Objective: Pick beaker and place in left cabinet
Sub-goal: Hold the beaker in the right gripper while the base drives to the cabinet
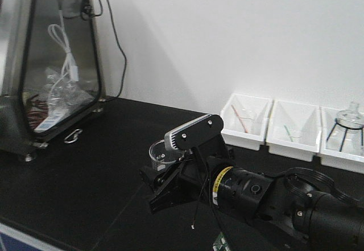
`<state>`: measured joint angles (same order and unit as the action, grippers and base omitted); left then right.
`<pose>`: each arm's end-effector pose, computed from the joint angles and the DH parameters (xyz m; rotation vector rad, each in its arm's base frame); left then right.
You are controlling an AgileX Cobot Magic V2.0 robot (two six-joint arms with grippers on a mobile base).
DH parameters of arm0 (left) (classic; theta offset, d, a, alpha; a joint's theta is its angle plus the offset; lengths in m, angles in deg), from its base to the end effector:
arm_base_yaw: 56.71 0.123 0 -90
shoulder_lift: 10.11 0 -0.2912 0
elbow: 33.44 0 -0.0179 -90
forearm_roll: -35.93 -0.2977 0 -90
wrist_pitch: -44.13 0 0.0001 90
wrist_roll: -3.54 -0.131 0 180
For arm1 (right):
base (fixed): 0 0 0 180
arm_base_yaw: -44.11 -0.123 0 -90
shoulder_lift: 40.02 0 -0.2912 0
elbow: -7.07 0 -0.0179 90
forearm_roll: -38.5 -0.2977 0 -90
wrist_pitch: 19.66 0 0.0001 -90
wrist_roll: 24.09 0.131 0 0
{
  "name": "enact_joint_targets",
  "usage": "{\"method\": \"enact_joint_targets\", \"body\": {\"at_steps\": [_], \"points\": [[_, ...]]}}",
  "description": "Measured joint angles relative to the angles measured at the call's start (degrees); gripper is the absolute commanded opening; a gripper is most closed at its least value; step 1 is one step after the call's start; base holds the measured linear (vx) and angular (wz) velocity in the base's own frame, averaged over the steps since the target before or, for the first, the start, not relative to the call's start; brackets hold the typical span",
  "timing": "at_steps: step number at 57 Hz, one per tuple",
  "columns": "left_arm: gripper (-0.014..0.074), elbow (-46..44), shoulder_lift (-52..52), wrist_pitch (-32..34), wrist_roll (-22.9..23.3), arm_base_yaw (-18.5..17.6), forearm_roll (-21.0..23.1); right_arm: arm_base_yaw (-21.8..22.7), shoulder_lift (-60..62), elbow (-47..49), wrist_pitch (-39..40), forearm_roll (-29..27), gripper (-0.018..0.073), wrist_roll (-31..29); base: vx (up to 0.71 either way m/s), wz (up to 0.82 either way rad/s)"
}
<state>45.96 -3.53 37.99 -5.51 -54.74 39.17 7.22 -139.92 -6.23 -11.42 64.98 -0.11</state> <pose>0.1373 0.0039 0.1902 0.0588 1.6075 0.1006 0.3601 0.2807 0.2733 -0.6703 1.7495 0.4786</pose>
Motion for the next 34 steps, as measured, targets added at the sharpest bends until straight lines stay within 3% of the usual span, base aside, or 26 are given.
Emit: {"method": "enact_joint_targets", "body": {"at_steps": [34], "points": [[-0.0006,0.0,0.0,0.0,0.0,0.0,0.0,0.0,0.0,0.0,-0.05,0.0,-0.0008,0.0,-0.13,0.53]]}}
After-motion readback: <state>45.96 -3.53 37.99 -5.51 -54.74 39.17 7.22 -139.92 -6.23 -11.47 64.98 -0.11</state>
